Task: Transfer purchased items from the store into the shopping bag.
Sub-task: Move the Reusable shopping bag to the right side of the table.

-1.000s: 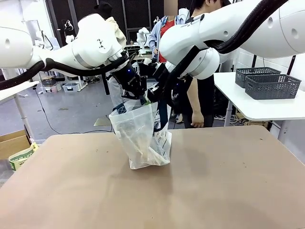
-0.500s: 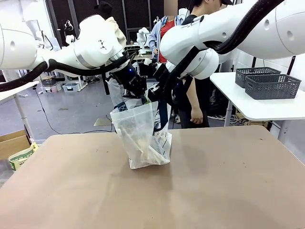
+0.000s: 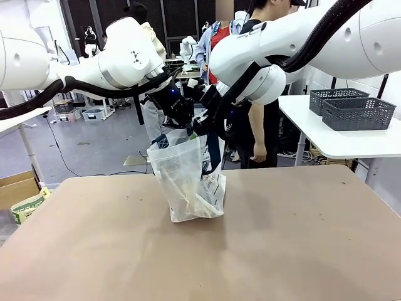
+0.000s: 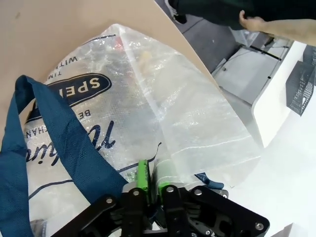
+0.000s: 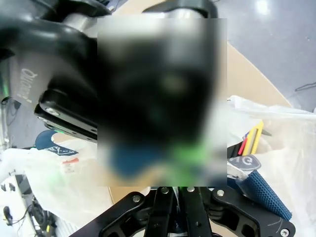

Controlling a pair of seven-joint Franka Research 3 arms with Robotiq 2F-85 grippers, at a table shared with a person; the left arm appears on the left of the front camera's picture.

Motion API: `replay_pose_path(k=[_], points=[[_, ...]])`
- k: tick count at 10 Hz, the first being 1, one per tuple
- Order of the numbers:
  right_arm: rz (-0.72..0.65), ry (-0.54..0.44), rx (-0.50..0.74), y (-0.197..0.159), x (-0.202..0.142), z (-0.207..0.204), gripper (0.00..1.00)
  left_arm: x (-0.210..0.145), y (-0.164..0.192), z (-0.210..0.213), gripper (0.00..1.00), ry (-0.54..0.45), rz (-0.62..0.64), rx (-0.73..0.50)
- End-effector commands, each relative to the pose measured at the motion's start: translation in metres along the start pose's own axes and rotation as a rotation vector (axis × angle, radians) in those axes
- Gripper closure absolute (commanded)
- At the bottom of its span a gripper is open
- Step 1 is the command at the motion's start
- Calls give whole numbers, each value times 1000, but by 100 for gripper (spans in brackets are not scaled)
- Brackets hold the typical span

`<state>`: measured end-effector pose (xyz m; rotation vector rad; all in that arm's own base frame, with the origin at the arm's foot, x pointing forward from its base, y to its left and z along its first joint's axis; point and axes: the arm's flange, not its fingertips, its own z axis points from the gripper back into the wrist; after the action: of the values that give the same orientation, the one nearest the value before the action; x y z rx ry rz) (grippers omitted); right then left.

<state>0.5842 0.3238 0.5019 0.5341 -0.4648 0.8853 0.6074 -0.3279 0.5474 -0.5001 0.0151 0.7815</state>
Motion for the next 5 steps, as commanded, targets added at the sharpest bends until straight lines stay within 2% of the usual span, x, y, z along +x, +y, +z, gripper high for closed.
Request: replay_pose_path(k=[1, 5], points=[[28, -26, 14, 0, 11, -3, 100, -17, -2, 3, 61, 21, -78, -12], [27, -25, 8, -1, 11, -1, 100, -11, 22, 17, 61, 93, -144, -59]])
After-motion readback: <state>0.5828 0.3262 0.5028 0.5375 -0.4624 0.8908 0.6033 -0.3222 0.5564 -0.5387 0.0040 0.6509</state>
